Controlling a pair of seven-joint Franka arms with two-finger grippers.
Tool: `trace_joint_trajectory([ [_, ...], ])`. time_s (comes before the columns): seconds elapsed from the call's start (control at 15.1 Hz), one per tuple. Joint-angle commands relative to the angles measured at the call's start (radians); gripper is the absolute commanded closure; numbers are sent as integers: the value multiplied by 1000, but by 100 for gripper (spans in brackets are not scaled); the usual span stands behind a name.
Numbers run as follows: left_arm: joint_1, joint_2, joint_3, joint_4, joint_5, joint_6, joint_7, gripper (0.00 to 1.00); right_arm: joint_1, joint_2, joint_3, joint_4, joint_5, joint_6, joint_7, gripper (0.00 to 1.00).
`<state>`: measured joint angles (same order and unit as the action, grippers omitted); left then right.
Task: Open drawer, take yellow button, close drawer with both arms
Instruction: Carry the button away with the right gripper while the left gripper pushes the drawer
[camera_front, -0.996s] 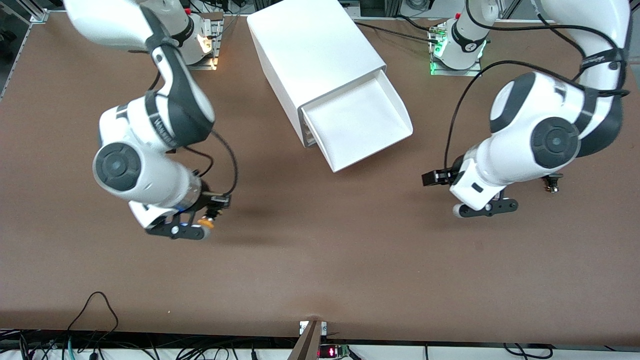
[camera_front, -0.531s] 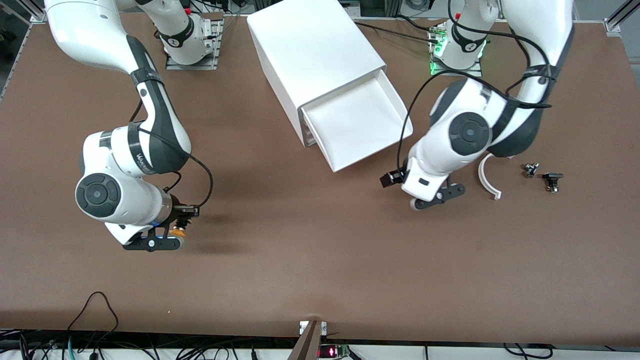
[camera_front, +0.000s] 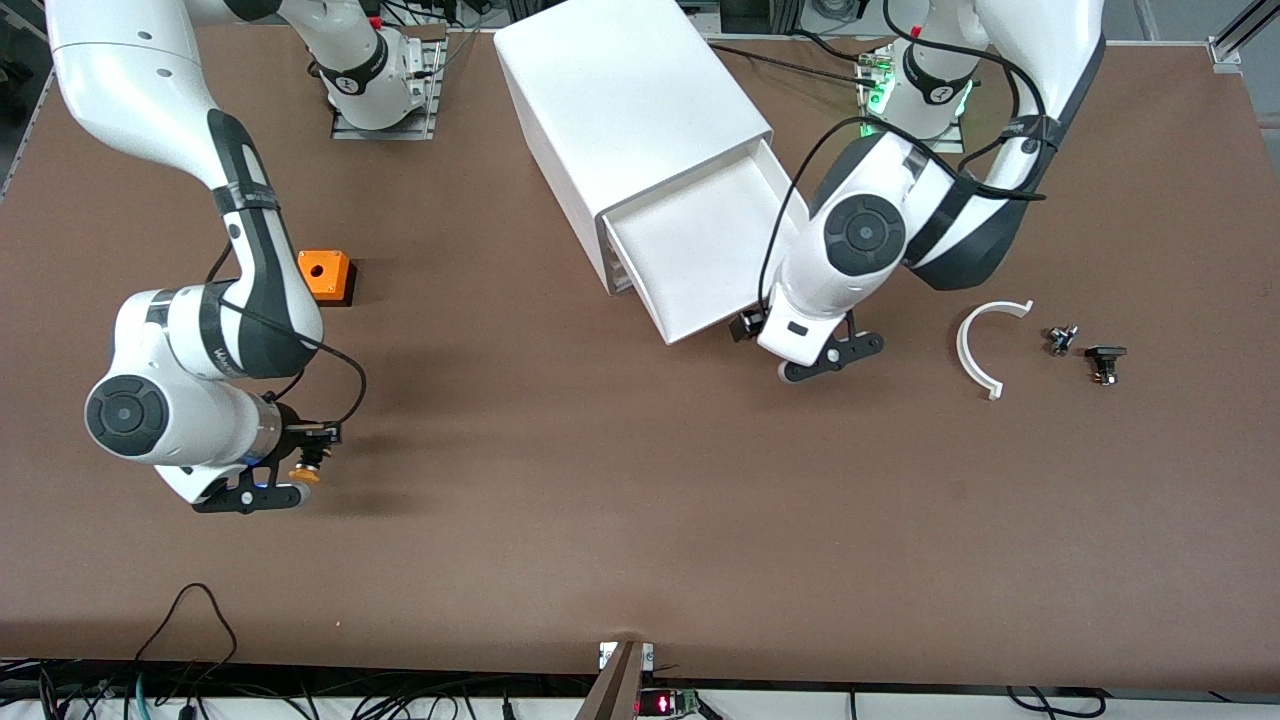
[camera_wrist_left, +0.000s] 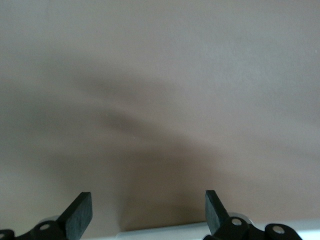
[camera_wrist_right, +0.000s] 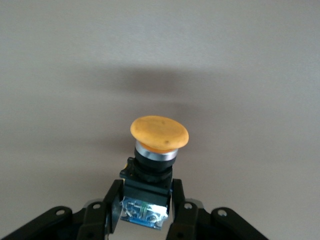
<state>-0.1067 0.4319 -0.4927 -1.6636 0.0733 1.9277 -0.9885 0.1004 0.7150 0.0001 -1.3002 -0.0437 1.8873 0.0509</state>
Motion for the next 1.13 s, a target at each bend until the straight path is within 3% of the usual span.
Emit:
trace_joint_trajectory([
  [0.0,4,-42,-32,-64,17,16,-67,1,-28,-34,12,-76,1,48,-31,100],
  [0.33,15,-73,-69,-100,10,13,-78,1,-114,-54,12,-293,1,323,-137,100],
  [0.8,19,-93,-127,-130,-70,-2,-79,1,-179,-14,12,-321,2,363,-131,97],
  [0.86,19,-97,-135,-130,-87,-10,-79,1,-179,-17,12,-318,2,357,-123,57],
  [1.0,19,-99,-148,-130,-95,-38,-79,1,-177,-28,17,-318,4,355,-125,0],
  [1.06,19,-99,-153,-130,-118,-48,-79,1,-177,-41,17,-318,4,354,-129,0],
])
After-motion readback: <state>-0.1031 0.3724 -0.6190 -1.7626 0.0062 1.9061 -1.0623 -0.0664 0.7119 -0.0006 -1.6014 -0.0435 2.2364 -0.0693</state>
